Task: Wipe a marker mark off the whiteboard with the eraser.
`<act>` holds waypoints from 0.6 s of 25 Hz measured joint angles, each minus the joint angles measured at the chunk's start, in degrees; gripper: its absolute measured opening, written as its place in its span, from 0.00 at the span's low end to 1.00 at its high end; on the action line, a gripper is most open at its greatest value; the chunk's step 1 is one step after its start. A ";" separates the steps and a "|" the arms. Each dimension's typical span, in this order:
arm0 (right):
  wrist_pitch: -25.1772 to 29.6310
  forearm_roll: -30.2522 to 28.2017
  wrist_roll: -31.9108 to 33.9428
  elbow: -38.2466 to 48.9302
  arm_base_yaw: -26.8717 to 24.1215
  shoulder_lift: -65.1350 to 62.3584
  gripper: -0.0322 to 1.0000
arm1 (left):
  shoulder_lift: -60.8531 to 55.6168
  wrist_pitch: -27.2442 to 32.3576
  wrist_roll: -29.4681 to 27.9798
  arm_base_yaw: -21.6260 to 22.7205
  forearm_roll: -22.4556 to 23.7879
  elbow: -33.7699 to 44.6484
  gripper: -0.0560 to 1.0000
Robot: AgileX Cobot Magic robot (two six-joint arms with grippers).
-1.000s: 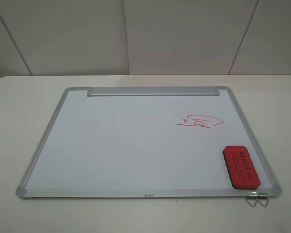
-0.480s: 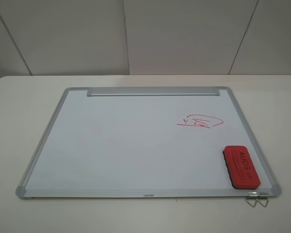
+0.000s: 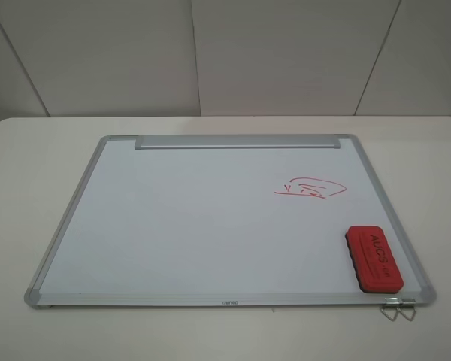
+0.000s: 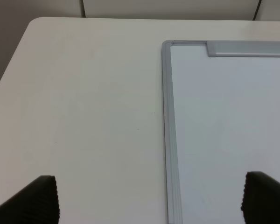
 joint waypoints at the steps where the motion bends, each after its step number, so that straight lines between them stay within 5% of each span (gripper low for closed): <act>1: 0.00 0.00 0.00 0.00 0.00 0.00 0.77 | 0.00 0.00 0.00 0.00 0.00 0.00 0.79; 15: 0.00 0.00 0.00 0.00 0.00 0.00 0.77 | 0.00 0.00 0.00 0.00 0.00 0.00 0.79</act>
